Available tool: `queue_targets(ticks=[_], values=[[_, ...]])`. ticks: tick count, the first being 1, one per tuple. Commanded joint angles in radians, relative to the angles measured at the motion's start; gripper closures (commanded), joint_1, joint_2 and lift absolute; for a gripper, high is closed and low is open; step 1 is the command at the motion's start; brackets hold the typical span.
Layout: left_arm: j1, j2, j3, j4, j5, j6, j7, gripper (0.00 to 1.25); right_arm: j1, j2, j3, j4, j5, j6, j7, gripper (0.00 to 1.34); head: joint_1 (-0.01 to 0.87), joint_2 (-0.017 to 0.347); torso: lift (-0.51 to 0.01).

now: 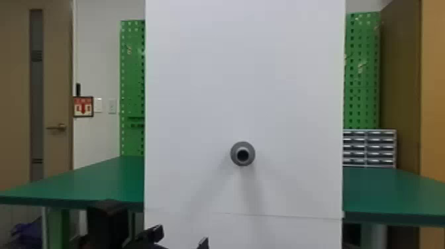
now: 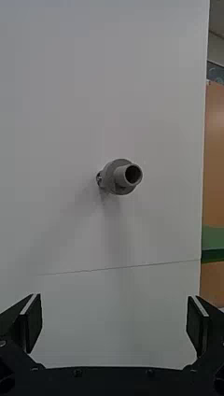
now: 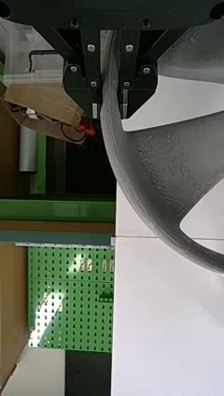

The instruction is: Hold the wheel and insert it

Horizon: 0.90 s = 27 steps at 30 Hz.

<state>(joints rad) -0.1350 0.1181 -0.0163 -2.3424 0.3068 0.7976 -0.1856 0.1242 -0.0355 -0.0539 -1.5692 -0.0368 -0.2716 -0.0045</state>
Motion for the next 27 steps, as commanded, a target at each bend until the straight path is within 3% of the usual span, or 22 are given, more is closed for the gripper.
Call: queue_targets(ticks=[1,27], values=[[-0.002,0.0,-0.001,0.0,0.0,0.0,0.0,0.11,-0.001,0.002,-0.003,0.0,0.0,0.002,0.0,1.24,0.012,0.15,-0.473],[-0.002,0.002,-0.001,0.0,0.002,0.0,0.0,0.11,-0.001,0.002,-0.004,0.0,0.003,0.006,0.0,1.24,0.012,0.15,-0.473]])
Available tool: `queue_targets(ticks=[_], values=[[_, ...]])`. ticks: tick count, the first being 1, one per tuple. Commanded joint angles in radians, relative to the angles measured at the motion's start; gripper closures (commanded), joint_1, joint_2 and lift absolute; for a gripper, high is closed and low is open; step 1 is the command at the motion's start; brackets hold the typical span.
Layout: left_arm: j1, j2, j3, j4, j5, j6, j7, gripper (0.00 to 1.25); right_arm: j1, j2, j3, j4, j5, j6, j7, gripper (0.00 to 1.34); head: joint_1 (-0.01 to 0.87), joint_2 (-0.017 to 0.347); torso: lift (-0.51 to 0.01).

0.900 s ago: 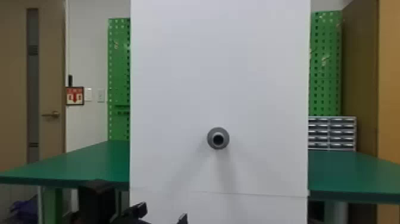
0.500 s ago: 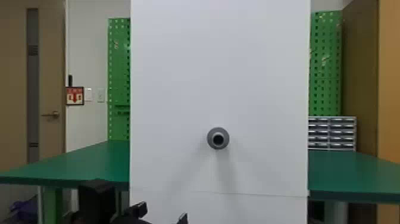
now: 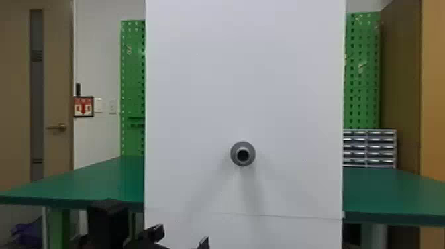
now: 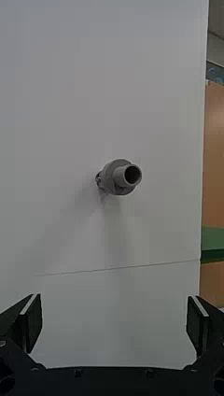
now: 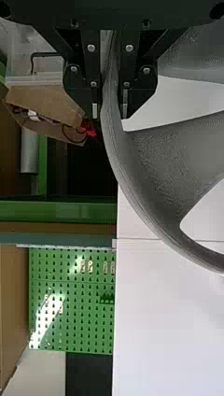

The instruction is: Hold the wheel and insert it

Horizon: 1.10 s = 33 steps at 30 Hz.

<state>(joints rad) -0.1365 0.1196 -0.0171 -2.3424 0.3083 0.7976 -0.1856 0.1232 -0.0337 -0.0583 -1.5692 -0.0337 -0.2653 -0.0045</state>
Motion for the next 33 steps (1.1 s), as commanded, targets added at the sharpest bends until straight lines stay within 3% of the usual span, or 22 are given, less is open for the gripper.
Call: queue_targets(ticks=[1,13,25,33], values=[[0.0,0.0,0.0,0.0,0.0,0.0,0.0,0.11,0.0,0.0,0.002,0.0,0.0,0.001,0.0,1.24,0.012,0.152,-0.473],[0.0,0.0,0.0,0.0,0.0,0.0,-0.002,0.11,-0.008,0.005,-0.005,-0.068,0.0,0.081,0.0,1.24,0.012,0.152,-0.473],[0.0,0.0,0.002,0.0,0.0,0.0,0.0,0.11,-0.046,0.031,-0.028,-0.255,0.038,0.308,0.0,1.24,0.012,0.152,-0.473],[0.002,0.0,0.002,0.0,0.0,0.0,0.0,0.11,-0.083,0.031,-0.034,-0.385,0.041,0.48,0.0,1.24,0.012,0.152,-0.473]])
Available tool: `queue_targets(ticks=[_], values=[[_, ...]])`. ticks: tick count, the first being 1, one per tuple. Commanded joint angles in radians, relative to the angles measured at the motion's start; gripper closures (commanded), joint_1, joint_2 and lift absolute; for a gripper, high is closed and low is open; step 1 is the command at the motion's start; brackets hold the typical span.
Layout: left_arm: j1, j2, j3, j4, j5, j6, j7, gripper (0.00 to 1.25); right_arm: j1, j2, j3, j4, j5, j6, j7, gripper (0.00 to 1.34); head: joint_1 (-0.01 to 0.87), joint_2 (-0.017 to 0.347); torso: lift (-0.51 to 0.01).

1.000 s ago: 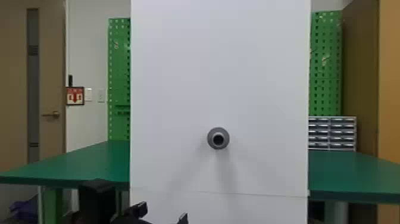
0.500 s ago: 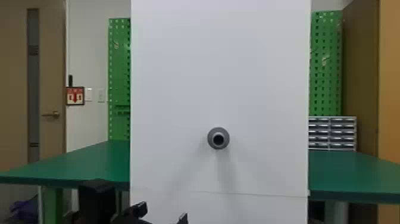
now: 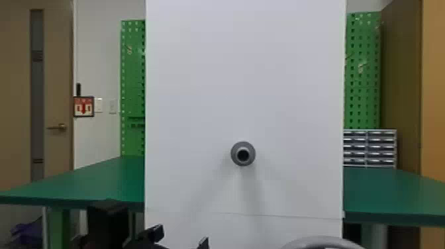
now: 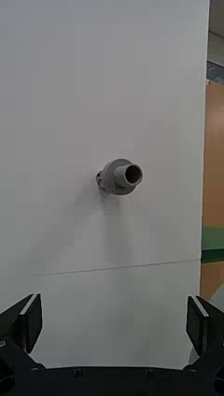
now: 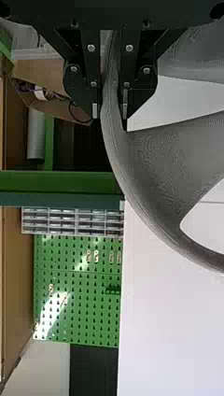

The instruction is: Hold the wheel and insert it

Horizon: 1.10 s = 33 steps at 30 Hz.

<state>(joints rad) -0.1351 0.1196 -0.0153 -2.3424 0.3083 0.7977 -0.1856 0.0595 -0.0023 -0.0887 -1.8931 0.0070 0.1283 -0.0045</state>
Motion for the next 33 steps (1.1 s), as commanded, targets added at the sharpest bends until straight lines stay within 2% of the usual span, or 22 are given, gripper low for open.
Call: queue_targets(ticks=[1,10,17,25,33], values=[[0.0,0.0,0.0,0.0,0.0,0.0,0.0,0.11,-0.024,0.001,-0.005,-0.075,0.002,0.105,0.0,1.24,0.012,0.152,-0.473],[-0.001,0.0,-0.002,0.0,-0.003,0.002,0.0,0.11,-0.089,-0.005,-0.016,-0.196,0.004,0.327,0.0,1.24,0.012,0.152,-0.473],[-0.001,0.0,-0.002,0.0,-0.005,0.002,0.0,0.11,-0.168,-0.028,-0.016,-0.279,-0.007,0.536,0.0,1.24,0.012,0.152,-0.473],[-0.003,0.0,-0.003,0.0,-0.005,0.002,0.0,0.11,-0.234,-0.056,-0.011,-0.304,-0.045,0.648,0.0,1.24,0.012,0.152,-0.473],[-0.005,0.002,-0.006,0.0,-0.006,0.002,0.0,0.11,-0.322,-0.044,0.001,-0.331,-0.027,0.757,0.0,1.24,0.012,0.153,-0.473]])
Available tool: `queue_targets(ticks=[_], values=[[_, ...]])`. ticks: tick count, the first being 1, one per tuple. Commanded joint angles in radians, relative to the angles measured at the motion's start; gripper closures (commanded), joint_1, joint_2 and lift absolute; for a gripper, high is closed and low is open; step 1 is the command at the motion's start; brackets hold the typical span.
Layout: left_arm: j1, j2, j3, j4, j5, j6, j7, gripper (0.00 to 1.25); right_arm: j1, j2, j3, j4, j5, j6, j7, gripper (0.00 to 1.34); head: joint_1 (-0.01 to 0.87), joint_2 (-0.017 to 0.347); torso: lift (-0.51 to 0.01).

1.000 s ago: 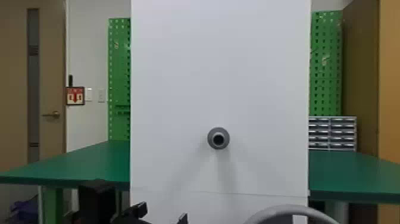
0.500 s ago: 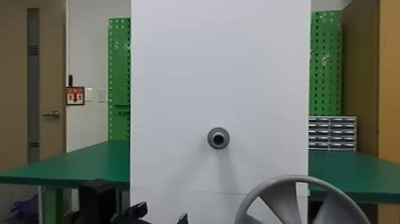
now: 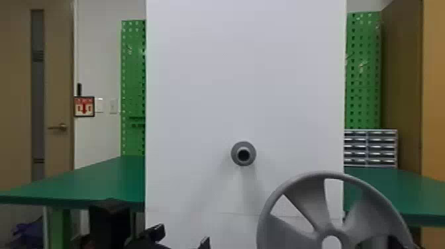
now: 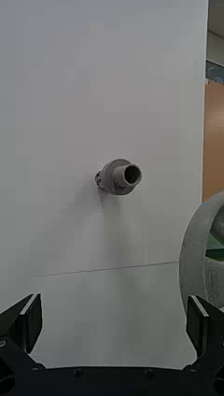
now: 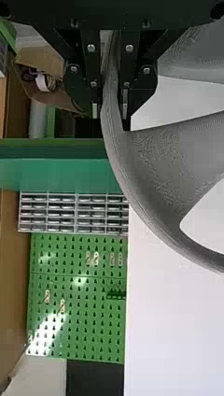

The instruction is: Hold the wheel and insert it

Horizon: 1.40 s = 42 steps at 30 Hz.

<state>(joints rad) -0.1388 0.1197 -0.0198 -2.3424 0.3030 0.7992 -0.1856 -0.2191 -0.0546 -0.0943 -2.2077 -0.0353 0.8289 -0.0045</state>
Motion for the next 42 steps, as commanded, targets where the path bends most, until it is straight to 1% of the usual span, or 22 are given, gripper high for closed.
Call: queue_targets(ticks=[1,7,15,23,30,35,40,42], values=[[-0.001,0.001,-0.002,0.0,-0.001,0.0,0.0,0.11,-0.056,0.01,0.01,-0.023,0.023,0.07,0.0,1.24,0.012,0.153,-0.473],[-0.002,0.001,-0.005,0.0,-0.005,0.002,0.0,0.11,-0.141,0.028,0.018,-0.056,0.071,0.177,0.0,1.24,0.012,0.153,-0.473],[-0.004,0.003,-0.009,0.0,-0.007,0.006,0.0,0.11,-0.227,0.027,0.031,-0.064,0.081,0.233,0.0,1.24,0.012,0.153,-0.473],[-0.005,0.003,-0.012,0.0,-0.009,0.009,0.0,0.11,-0.301,0.022,0.054,-0.064,0.087,0.254,0.0,1.24,0.012,0.155,-0.473],[-0.007,0.003,-0.014,0.0,-0.009,0.012,0.0,0.11,-0.336,0.03,0.059,-0.064,0.101,0.259,0.0,1.24,0.012,0.155,-0.473],[-0.012,0.005,-0.019,0.0,-0.01,0.015,0.0,0.11,-0.362,0.03,0.062,-0.064,0.11,0.271,0.0,1.24,0.012,0.155,-0.473],[-0.013,0.005,-0.02,0.0,-0.013,0.017,0.0,0.11,-0.381,0.021,0.065,-0.063,0.109,0.279,0.0,1.24,0.012,0.155,-0.473],[-0.015,0.005,-0.022,0.002,-0.013,0.018,0.0,0.11,-0.385,0.021,0.065,-0.061,0.11,0.279,0.0,1.24,0.012,0.155,-0.473]])
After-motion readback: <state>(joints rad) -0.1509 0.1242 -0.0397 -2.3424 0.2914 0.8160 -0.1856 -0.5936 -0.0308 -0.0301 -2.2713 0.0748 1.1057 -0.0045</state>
